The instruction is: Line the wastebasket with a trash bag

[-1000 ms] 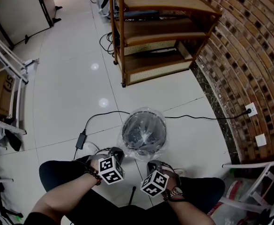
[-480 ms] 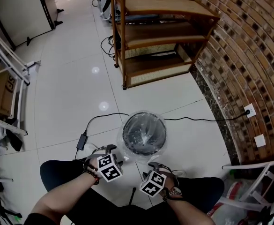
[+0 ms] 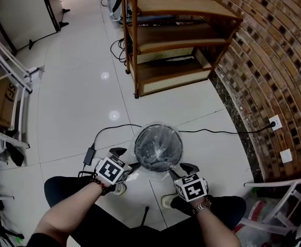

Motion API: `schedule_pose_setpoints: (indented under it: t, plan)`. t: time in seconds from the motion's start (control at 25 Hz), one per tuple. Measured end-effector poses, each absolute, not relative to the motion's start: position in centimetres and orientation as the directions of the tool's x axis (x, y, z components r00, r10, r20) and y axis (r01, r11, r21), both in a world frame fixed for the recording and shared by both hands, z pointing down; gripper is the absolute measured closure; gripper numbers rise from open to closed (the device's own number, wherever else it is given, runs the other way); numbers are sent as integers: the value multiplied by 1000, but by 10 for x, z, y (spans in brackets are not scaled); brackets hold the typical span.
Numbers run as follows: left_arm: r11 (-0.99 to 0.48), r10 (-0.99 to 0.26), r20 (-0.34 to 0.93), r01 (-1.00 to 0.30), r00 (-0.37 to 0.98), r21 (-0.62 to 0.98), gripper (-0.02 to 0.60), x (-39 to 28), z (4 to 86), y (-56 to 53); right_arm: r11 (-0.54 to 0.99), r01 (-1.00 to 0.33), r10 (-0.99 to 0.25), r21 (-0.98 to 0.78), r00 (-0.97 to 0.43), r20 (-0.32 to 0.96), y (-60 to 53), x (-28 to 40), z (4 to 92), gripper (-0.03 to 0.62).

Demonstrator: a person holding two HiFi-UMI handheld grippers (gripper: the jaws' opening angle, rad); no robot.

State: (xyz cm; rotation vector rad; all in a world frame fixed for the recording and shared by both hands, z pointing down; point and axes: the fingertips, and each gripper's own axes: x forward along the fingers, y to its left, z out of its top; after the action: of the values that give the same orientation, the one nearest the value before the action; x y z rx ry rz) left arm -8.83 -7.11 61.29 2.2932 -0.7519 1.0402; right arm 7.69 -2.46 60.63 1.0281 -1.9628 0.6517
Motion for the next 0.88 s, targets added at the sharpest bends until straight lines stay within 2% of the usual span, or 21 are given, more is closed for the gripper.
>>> schedule_pose_setpoints:
  t: [0.08,0.2,0.44,0.64,0.88]
  plan:
    - [-647,-304,763,-712,570,273,231,-90,609,-93,397,-906,-451,-145,-330,829,-45,102,612,401]
    - [-597,-316,771,-748,552,290,262,-91,618,-116,297,-937,-454,-185,-309,835,-67,122,624,401]
    - [-533,-270,822,-788,502,307,278,-81,655,-129,228,-951,-400,-210,-288,870,-91,123,658,401]
    - [-526,-273,848,-809,454,264,287,-77,682,-135,177,-956,-356,-235,-285,890,-92,123,685,401]
    - [-496,-259,905,-850,337,174,310,-92,707,-131,95,-947,-353,-307,-321,879,-91,123,707,402]
